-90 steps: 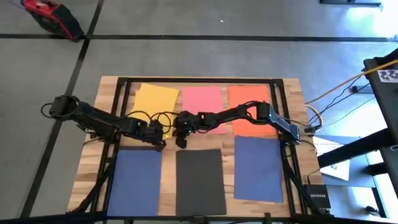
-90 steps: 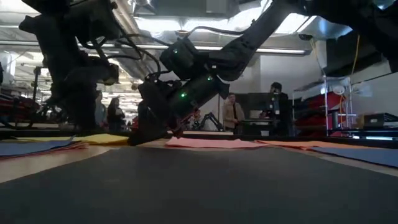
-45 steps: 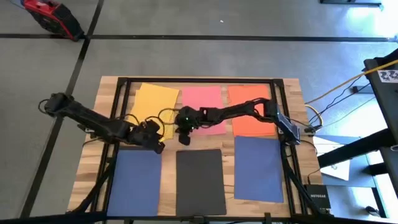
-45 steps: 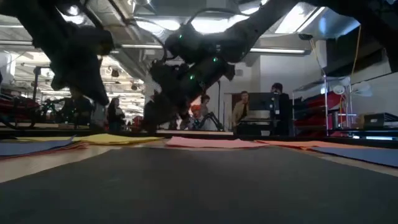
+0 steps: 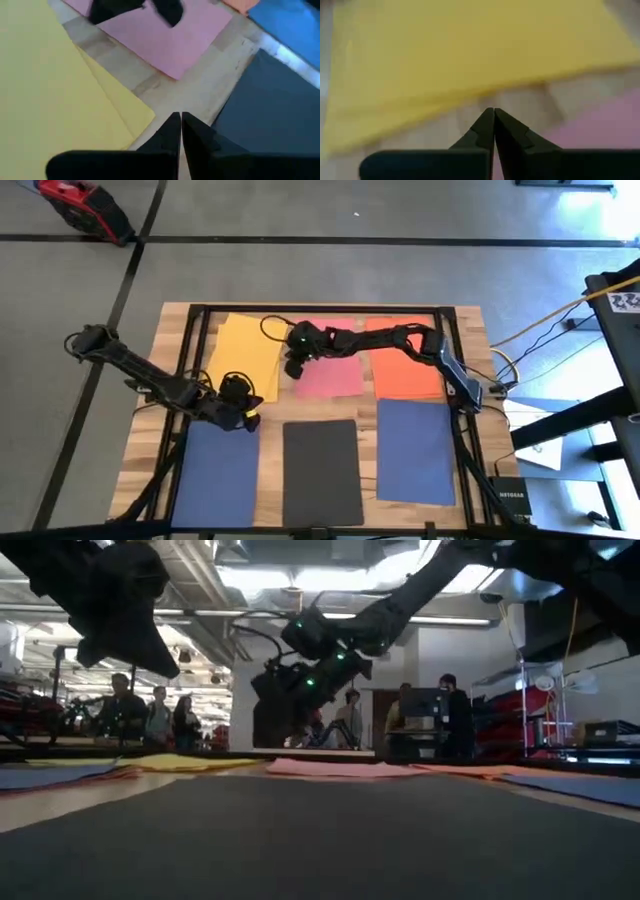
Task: Organize paper
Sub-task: Stack the yellow paper on the top of the yellow paper
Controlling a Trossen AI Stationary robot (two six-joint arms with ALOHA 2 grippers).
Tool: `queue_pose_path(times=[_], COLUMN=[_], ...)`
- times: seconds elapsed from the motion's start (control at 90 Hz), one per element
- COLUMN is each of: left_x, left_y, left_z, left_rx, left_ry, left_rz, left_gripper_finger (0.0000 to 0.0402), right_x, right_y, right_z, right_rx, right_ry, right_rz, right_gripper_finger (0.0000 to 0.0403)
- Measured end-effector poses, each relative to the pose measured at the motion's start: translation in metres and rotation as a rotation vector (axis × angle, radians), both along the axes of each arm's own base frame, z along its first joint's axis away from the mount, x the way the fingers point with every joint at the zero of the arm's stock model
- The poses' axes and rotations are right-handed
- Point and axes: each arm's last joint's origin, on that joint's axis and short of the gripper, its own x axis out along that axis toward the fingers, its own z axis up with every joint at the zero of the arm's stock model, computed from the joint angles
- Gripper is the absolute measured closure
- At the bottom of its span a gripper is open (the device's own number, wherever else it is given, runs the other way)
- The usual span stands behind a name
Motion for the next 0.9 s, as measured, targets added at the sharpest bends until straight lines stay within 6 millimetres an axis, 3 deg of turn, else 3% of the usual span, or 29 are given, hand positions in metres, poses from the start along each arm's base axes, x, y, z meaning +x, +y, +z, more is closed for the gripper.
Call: queue_pose_path(times=[0.211,0.433,0.556,0.644,0.744,0.9], left_x=[-0.002,-0.01,-0.014,-0.016,-0.016,-0.022], left_y=[-0.001,-0.002,-0.001,0.001,0.008,0.032], left_z=[0.004,0.018,0.024,0.025,0.021,0.011], left_rx=[-0.02,-0.036,-0.057,-0.051,-0.044,-0.069], left_ry=[-0.033,-0.099,-0.138,-0.132,-0.053,0.076], left_rz=[-0.001,-0.048,-0.052,-0.053,-0.06,0.095], left_gripper_finger=[0.0401,0.0402,0.0402,0.0401,0.0402,0.0402], right_x=[0.025,0.036,0.032,0.026,0.024,0.023], right_y=[0.011,0.022,0.005,-0.004,0.0,-0.004], right_z=[0.006,0.052,0.076,0.077,0.073,0.072], right_rx=[-0.013,-0.101,-0.079,-0.054,-0.068,-0.088], right_ry=[0.127,0.237,0.238,0.281,0.336,0.336], right_rz=[-0.012,0.095,0.089,0.088,0.135,0.144], right_gripper_finger=[0.0403,0.0403,0.0403,0.0403,0.0403,0.0403])
